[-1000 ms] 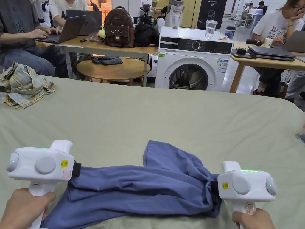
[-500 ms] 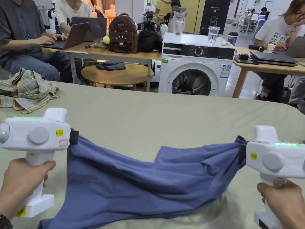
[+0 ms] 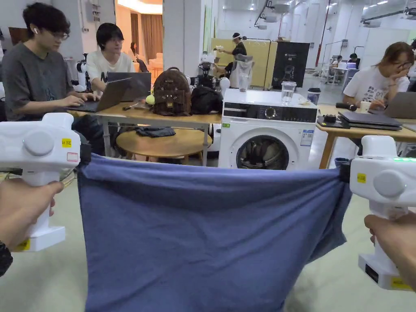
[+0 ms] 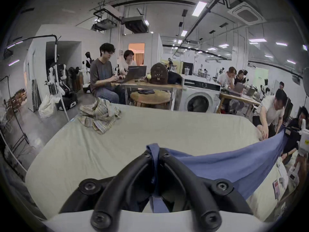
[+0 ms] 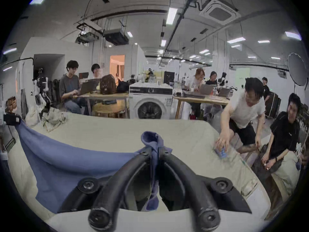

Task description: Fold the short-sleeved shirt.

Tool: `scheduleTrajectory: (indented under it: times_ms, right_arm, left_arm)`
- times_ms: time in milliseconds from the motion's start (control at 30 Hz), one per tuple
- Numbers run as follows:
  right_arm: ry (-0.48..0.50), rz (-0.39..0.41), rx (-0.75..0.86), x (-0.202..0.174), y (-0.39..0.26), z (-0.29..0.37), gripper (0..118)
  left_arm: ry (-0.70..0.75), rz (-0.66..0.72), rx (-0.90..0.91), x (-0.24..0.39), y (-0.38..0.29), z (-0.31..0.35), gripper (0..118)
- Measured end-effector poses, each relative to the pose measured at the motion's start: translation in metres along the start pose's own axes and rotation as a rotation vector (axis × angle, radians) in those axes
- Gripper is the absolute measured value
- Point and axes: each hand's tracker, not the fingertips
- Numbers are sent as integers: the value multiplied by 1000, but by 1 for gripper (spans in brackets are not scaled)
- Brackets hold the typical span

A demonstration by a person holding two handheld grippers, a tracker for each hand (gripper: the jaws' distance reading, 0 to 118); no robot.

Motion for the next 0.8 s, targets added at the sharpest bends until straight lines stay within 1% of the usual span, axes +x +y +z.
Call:
scheduleTrajectory:
  times_ms: [267,433,533,600,700,800]
  right_arm:
    - [-18,-4,81,-8,65,-14,3]
    - [-30,12,116,-12,96,-18,3]
    - [-43,32,129,-12,94,-21,3]
    - [-41,26,123,-10,87,-22,3]
    - [-44,27,113,-8,67,-20,3]
    - [-44,61,87,-7,39,-14,3]
  left_arm:
    - [21,-4,82,0,62,1,0]
    - [24,-10,123,4,90,8,0]
    - [16,-5,134,6,88,9,0]
    - [24,-32,128,9,80,8,0]
    - [17,-37,108,7,60,6,0]
    - [0,-39,85,3,31,6,0]
